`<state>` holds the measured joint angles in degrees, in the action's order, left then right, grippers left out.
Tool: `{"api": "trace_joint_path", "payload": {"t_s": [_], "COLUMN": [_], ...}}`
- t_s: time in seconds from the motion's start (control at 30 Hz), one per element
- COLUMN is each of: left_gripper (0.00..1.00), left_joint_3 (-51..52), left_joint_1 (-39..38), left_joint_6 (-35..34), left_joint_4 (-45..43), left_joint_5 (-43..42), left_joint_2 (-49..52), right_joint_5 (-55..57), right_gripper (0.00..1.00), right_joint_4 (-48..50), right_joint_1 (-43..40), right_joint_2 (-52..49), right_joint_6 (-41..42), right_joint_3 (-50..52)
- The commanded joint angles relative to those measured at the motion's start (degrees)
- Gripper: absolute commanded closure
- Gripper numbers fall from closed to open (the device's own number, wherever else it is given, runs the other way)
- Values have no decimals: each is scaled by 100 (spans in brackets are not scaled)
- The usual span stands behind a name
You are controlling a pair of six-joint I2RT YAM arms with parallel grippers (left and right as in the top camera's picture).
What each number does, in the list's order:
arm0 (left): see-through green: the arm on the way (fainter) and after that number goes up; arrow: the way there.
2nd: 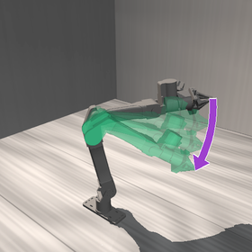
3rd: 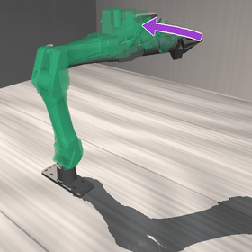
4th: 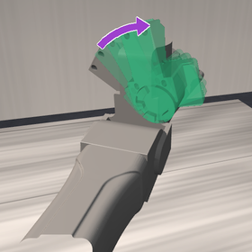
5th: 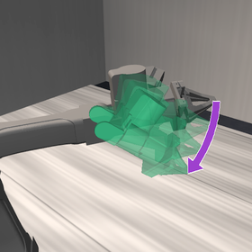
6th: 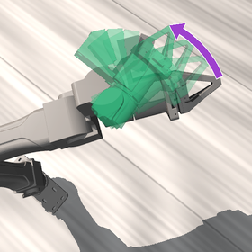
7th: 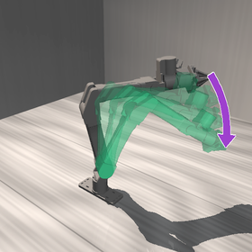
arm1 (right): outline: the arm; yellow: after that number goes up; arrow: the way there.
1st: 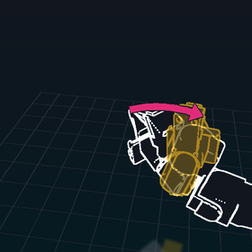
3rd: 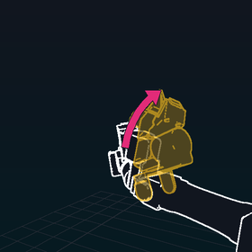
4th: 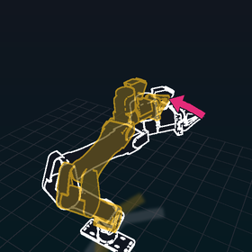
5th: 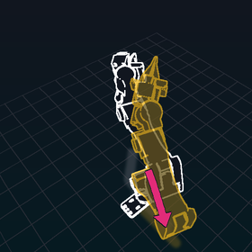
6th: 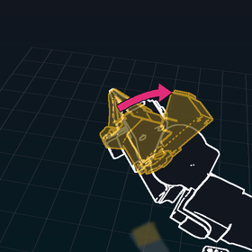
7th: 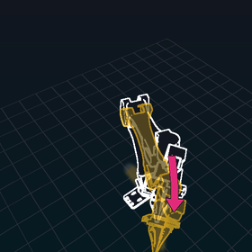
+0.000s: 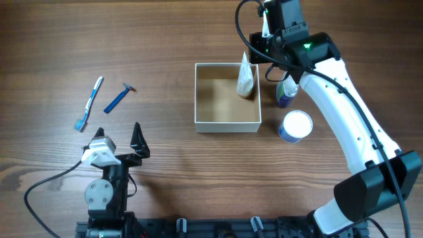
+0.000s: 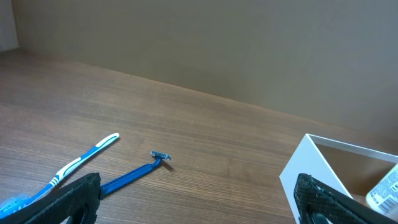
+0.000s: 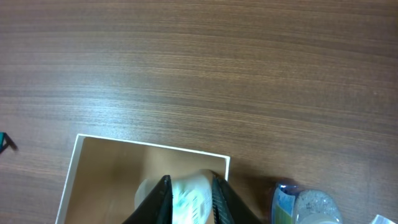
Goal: Pack container
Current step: 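Carry the tube over the box and lower it upright inside, then release the tube, move right gripper to the foam pump bottle, grasp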
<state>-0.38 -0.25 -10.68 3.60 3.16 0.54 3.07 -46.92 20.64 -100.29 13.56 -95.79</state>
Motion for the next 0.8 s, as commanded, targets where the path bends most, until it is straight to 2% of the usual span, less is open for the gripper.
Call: {"api": "trace_joint_path", "payload": {"t_s": [0.0,0.1,0.2,0.3,0.47,0.57,0.77], "left_gripper": [0,0,0,0,0,0,0], "left_joint_3": [4,7,7,4,7,7,7], "left_joint_1": [31,31,31,31,31,31,31], "left_joint_6": [-66,-66,-66,-66,-66,-66,-66], "left_joint_4": [28,28,28,28,28,28,28], "left_joint_5": [76,76,76,76,76,76,76], "left_joint_2": [-15,-15,-15,-15,-15,-15,-15], "right_joint_5": [85,105,103,105,769,1311,1202], "right_gripper": [73,64,41,25,7,1,0], "right_joint_4": [-2,-28,-33,-188,-1029,-1567,-1965], "right_joint_1": [9,7,0,-2,-85,-245,-691], "right_joint_2": [22,107,393,850,1545,1641,1204], "right_joint_6": [-155,-160,-155,-118,560,898,1102], "right_joint_3": [-20,-20,-20,-20,-20,-20,-17]}}
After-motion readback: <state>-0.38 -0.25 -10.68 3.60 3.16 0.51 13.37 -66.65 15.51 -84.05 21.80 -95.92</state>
